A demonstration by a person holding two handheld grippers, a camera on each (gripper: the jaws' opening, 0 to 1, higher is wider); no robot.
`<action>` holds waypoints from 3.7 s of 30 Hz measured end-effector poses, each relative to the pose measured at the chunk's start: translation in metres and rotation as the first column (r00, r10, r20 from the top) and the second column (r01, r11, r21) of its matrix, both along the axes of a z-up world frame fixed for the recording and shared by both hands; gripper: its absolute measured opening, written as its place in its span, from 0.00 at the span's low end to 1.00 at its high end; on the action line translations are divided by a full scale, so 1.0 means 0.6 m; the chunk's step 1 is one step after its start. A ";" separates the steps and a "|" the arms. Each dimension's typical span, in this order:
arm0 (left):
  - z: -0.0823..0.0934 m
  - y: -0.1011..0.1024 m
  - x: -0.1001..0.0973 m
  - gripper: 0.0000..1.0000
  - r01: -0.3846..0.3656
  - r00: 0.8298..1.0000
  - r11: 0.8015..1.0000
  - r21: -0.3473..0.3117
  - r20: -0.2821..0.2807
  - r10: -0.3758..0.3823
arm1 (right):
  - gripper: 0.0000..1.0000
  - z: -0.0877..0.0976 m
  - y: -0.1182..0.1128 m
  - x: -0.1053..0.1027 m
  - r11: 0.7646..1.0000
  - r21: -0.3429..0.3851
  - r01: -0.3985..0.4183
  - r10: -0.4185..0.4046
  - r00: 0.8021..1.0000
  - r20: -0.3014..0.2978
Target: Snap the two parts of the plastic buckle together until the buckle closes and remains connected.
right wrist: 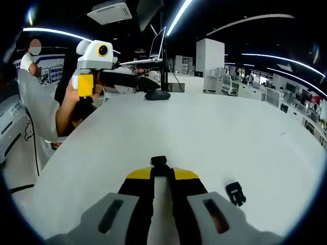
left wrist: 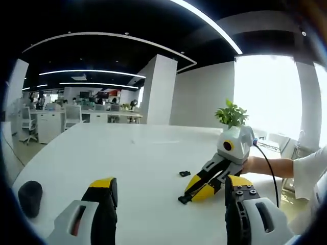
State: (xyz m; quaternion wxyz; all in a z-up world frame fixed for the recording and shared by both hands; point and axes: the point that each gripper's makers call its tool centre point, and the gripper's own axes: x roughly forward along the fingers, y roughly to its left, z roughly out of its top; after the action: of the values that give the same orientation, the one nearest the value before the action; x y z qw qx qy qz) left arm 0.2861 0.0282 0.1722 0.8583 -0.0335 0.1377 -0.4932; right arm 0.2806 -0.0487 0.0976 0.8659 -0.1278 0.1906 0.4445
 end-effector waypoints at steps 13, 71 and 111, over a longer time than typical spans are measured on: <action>-0.018 -0.012 0.014 0.88 0.008 1.000 1.000 0.005 -0.017 -0.008 | 0.11 0.012 -0.024 -0.008 0.999 0.012 0.045 -0.045 0.999 0.014; -0.051 -0.126 0.051 0.86 0.205 0.977 0.975 0.084 0.048 -0.209 | 0.10 0.064 -0.164 -0.068 0.959 0.114 0.259 -0.269 0.960 0.081; -0.061 -0.171 0.058 0.85 0.369 0.901 0.892 0.259 0.135 -0.412 | 0.10 0.074 -0.213 -0.123 0.924 0.182 0.338 -0.357 0.931 0.082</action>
State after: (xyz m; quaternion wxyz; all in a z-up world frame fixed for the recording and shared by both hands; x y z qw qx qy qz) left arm 0.3208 -0.0744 0.1355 0.7482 0.1398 0.1164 -0.6381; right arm 0.2066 -0.1763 0.1419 0.9480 -0.0452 0.1232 0.2901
